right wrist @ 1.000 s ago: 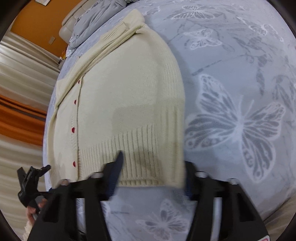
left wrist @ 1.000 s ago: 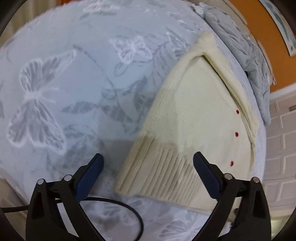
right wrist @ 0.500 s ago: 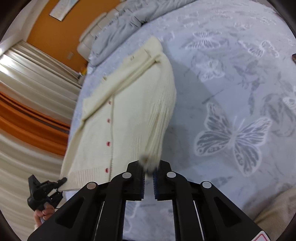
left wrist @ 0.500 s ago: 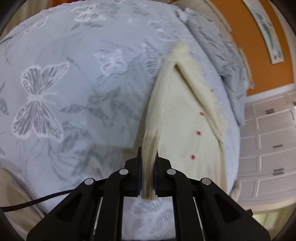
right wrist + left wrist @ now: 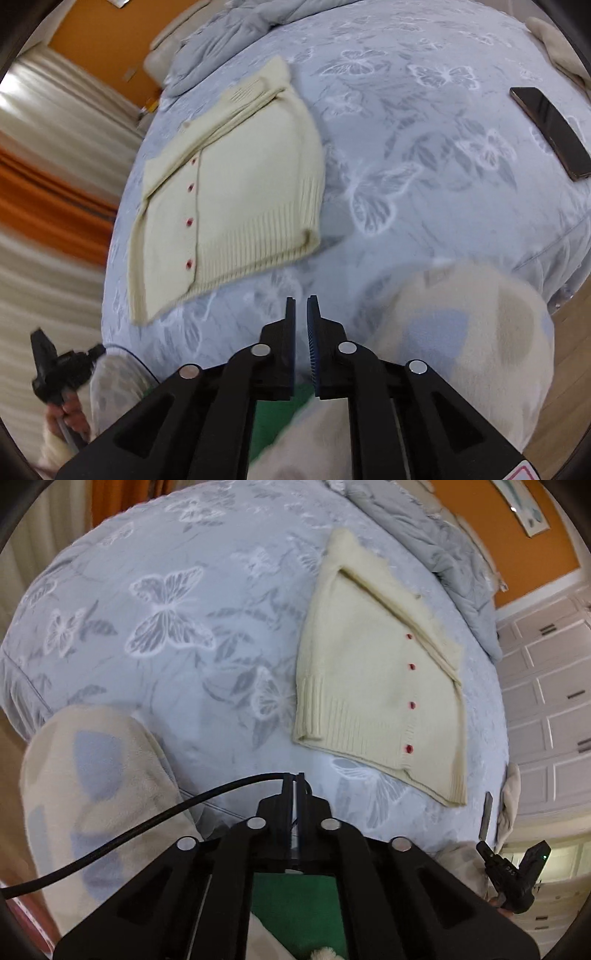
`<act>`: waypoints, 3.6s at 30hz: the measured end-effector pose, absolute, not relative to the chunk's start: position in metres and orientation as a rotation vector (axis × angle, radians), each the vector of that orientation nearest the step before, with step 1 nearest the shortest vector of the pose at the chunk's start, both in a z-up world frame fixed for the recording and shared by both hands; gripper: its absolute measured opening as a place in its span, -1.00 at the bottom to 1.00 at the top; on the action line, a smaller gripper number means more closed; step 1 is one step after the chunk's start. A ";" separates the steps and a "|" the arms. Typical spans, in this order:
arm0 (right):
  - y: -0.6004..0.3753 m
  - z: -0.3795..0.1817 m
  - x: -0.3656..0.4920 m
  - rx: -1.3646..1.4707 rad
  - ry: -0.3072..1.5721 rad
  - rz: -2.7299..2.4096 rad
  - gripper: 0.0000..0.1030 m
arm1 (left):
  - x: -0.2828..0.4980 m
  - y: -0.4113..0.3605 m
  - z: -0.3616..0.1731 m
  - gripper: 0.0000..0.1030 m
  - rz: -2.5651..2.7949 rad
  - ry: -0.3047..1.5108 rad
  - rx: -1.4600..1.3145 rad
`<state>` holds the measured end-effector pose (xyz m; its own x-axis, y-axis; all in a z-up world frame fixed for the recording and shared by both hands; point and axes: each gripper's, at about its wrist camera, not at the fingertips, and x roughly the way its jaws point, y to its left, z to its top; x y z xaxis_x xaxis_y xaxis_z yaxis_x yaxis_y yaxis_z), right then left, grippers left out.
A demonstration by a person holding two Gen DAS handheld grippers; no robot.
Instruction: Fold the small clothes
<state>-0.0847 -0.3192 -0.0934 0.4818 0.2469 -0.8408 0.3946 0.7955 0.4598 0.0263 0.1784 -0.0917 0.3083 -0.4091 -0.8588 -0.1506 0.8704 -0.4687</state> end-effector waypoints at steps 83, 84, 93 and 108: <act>-0.367 -0.053 0.096 0.670 0.818 -0.123 -0.86 | 0.210 0.143 -0.043 -0.85 -0.133 1.075 -0.518; -0.373 -0.076 0.107 0.676 0.880 -0.147 -0.86 | 0.216 0.144 -0.048 -0.84 -0.109 1.088 -0.506; -0.357 -0.127 0.133 0.515 1.100 -0.261 -0.66 | 0.251 0.100 -0.148 -0.77 0.055 1.267 -0.127; -0.306 -0.119 0.065 0.439 1.134 -0.197 -0.72 | 0.178 0.105 -0.143 -0.21 0.006 1.266 -0.107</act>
<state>0.0645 -0.3064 -0.1189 0.4172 0.0680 -0.9063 0.3696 0.8983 0.2375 0.1781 0.1052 -0.1426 0.3005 -0.0548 -0.9522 -0.0638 0.9950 -0.0774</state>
